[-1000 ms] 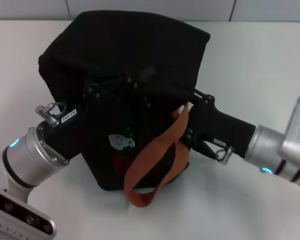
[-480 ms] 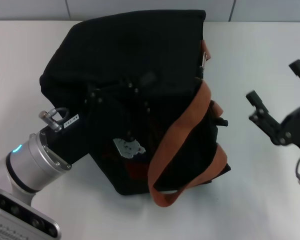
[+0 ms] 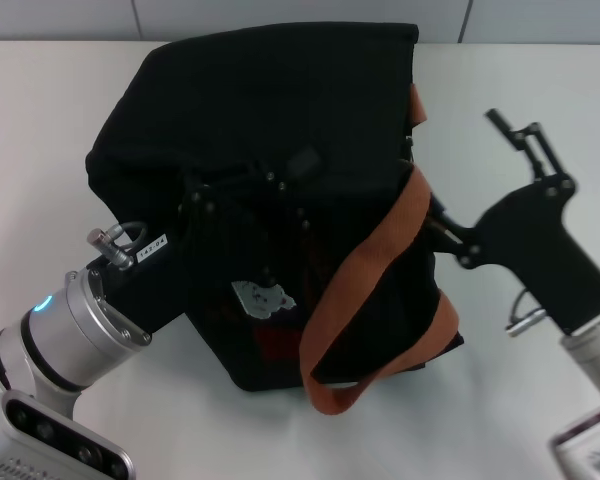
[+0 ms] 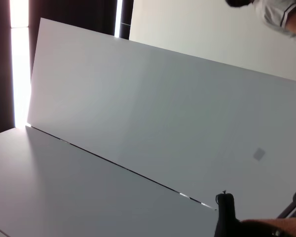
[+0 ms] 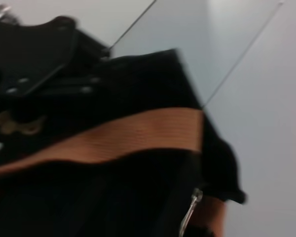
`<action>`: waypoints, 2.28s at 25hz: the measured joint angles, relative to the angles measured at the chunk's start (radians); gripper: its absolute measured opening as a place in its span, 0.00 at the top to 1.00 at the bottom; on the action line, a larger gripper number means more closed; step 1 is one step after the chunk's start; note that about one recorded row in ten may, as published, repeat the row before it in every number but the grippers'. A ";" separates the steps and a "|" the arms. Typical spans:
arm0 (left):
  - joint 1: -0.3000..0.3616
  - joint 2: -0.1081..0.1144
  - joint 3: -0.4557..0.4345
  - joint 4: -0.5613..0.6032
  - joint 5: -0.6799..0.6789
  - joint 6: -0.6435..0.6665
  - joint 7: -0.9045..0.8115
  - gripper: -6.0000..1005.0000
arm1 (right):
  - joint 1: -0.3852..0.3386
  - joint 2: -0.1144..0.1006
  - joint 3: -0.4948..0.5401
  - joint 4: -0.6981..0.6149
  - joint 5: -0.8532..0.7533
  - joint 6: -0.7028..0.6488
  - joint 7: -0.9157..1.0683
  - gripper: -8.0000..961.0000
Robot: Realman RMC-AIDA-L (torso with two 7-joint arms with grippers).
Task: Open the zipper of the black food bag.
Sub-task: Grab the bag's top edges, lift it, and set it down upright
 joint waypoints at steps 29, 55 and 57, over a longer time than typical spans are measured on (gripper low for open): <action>-0.003 0.000 -0.001 -0.014 0.000 -0.016 0.023 0.90 | 0.026 0.000 0.001 0.125 -0.032 0.018 -0.088 0.19; -0.008 0.000 0.000 -0.020 0.000 -0.017 0.023 0.89 | 0.052 0.000 0.002 0.137 -0.033 0.094 -0.094 0.80; -0.008 0.000 0.000 -0.021 0.000 -0.018 0.023 0.89 | 0.057 0.000 0.002 0.139 -0.033 0.106 -0.094 0.88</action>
